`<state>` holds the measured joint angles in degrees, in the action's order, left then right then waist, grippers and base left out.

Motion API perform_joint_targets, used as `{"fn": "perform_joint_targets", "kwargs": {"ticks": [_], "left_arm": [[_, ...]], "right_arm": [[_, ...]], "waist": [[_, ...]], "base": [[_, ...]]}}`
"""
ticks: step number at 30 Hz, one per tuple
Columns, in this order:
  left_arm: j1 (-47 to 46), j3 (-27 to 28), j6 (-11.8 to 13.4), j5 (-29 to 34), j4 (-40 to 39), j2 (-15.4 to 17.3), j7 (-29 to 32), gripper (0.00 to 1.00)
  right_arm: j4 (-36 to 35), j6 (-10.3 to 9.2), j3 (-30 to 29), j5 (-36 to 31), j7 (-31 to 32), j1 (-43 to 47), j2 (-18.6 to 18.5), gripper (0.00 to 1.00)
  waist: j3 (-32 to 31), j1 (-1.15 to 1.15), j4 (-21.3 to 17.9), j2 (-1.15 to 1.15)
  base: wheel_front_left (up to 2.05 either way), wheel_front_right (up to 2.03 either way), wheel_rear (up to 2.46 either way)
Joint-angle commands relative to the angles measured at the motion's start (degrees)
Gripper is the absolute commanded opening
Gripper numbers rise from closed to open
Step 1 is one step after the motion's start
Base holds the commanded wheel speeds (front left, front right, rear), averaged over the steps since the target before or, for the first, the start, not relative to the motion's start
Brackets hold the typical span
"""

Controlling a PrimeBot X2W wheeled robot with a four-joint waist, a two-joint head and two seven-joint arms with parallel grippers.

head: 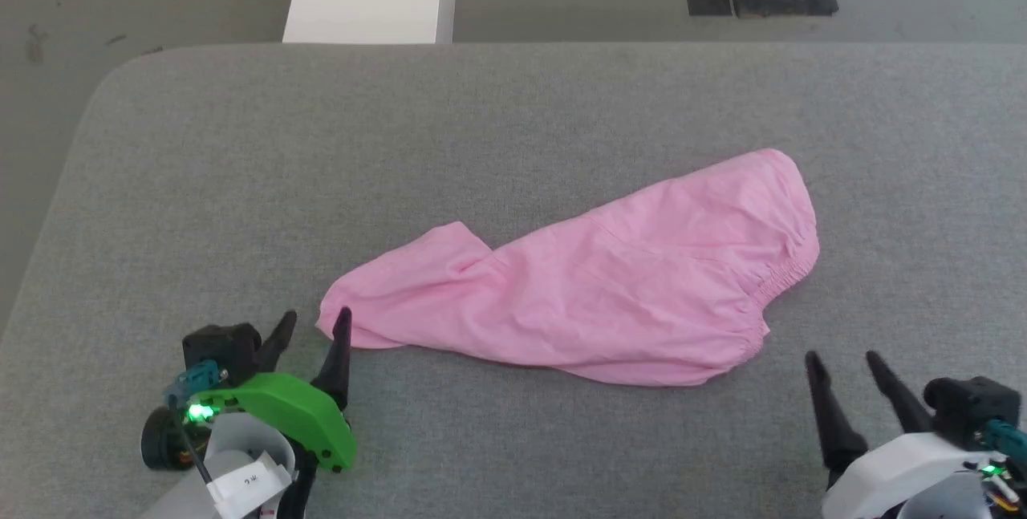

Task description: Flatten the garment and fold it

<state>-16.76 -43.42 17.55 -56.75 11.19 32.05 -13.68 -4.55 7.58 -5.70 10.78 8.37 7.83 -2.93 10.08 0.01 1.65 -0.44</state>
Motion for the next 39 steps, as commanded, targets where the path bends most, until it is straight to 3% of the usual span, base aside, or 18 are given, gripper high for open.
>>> {"fn": "perform_joint_targets", "kwargs": {"ticks": [1, 11, 19, 29, 30, 31, 32, 39], "left_arm": [[0.46, 0.84, 0.42, 1.63, -0.62, 0.28, -0.69, 1.0], [5.04, 8.93, 0.71, 10.8, -5.7, -1.94, -1.29, 1.0], [5.87, 11.99, -0.79, 14.42, -7.14, -4.3, -1.31, 1.0], [4.24, 13.31, -3.32, 17.34, -6.07, -8.09, -1.31, 1.0], [4.12, 13.43, -3.67, 17.58, -5.77, -8.55, -1.31, 1.0], [4.01, 13.6, -3.93, 17.76, -5.57, -8.95, -1.31, 1.0], [3.9, 13.78, -4.25, 18.03, -5.34, -9.44, -1.31, 1.0], [3.46, 15.1, -6.24, 19.85, -3.92, -11.77, -1.31, 1.0]], "right_arm": [[0.28, -0.09, 0.56, 0.47, 0.53, 0.88, 0.05, 1.0], [5.51, -0.09, 4.41, 4.22, 5.48, -2.44, -1.08, 1.0], [16.1, -0.09, 6.39, 10.16, 10.25, -16.48, -6.19, 1.0], [32.96, -0.09, 9.18, 15.79, 22.21, -30.42, -11.44, 1.0], [33.96, -0.09, 10.02, 16.49, 23.41, -31.22, -12.02, 0.49], [34.43, -0.09, 10.39, 16.99, 23.72, -31.92, -12.47, 0.06], [34.85, -0.09, 10.8, 17.48, 24.07, -32.72, -13.09, 0.0], [33.36, -0.09, 13.09, 17.56, 23.18, -39.49, -16.95, 0.0]], "waist": [[-1.08, -0.01, 0.03, 0.44], [-2.46, -0.01, 0.57, 0.44], [-0.32, -0.01, 2.41, 0.44], [2.64, -0.01, 6.38, 0.44], [2.92, -0.01, 6.78, 0.44], [3.08, -0.01, 7.03, 0.44], [3.29, -0.01, 7.33, 0.44], [4.11, -0.01, 8.09, 0.44]], "base": [[0.0, 0.0, 0.0], [0.0, 0.0, 0.0], [0.0, 0.0, 0.0], [0.0, 0.0, 0.0], [0.0, 0.0, 0.0], [0.0, 0.0, 0.0], [0.0, 0.0, 0.0], [0.0, 0.0, 0.0]]}}
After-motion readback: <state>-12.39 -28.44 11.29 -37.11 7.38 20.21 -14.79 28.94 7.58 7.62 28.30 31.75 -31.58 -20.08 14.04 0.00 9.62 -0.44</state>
